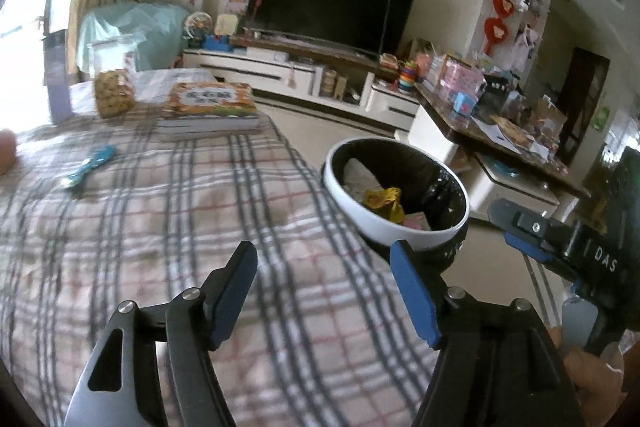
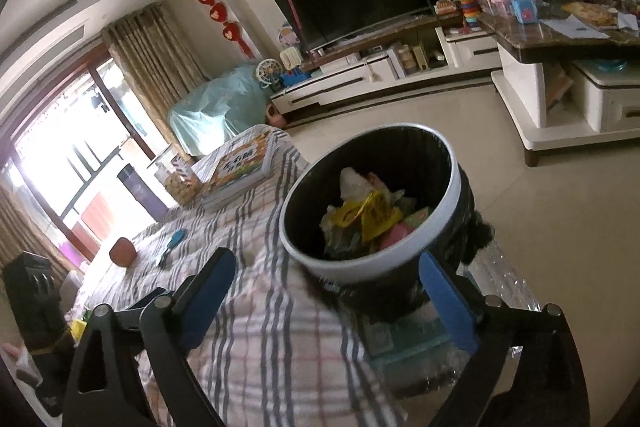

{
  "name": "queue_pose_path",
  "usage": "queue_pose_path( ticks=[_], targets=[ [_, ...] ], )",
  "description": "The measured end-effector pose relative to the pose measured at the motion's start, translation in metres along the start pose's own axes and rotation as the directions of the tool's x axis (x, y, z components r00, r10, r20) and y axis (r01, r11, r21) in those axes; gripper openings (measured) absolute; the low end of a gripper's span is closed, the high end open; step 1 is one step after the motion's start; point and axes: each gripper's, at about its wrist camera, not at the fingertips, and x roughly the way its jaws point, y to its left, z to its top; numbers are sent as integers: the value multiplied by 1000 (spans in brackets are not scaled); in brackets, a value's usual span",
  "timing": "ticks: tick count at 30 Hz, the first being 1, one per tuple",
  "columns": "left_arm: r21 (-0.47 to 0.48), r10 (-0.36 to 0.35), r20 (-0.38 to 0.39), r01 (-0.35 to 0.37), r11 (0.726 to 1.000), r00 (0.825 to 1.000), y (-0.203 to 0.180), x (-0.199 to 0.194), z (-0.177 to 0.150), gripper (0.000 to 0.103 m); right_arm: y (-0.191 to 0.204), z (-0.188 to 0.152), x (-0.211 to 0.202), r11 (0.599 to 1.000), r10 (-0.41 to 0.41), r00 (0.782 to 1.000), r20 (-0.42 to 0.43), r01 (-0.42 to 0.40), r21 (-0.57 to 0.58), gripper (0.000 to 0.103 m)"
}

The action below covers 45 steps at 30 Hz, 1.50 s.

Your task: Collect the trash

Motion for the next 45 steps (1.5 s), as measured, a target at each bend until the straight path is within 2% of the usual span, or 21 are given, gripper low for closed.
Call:
queue_pose_path(
  ticks=[5, 11, 14, 16, 19, 21, 24, 29, 38, 45],
  targets=[
    [4, 33, 64, -34, 999, 997, 4, -34, -23, 78, 17, -20, -15, 999, -18, 999, 36, 19, -43, 100],
    [11, 74, 139, -76, 997, 988, 6, -69, -39, 89, 37, -30, -36, 992, -52, 994, 93, 62, -108, 102],
    [7, 95, 200, -98, 995, 975, 7, -91, -46, 96, 50, -32, -53, 984, -65, 985, 161, 90, -151, 103],
    [12, 127, 245, -134, 991, 961, 6, -104, -53, 102, 62, -36, -66, 971, -84, 969, 234, 132, -198, 103],
    [16, 171, 285, -183, 983, 943, 3, -117, -64, 102, 70, -44, -71, 954, -119, 953, 280, 188, -233, 103],
    [18, 194, 290, -208, 978, 937, 2, -121, -73, 102, 71, -49, -68, 949, -132, 951, 278, 203, -243, 103],
    [14, 212, 291, -226, 974, 933, 4, -123, -85, 102, 72, -57, -64, 942, -139, 950, 281, 214, -259, 103],
    [-1, 243, 284, -253, 967, 927, 5, -122, -96, 102, 78, -70, -63, 919, -168, 931, 325, 267, -289, 103],
    [-9, 275, 300, -286, 958, 913, 6, -125, -93, 102, 78, -78, -60, 924, -157, 934, 321, 254, -286, 103],
    [1, 278, 311, -293, 956, 909, 9, -123, -96, 102, 81, -82, -59, 921, -158, 935, 317, 255, -295, 103]
  ],
)
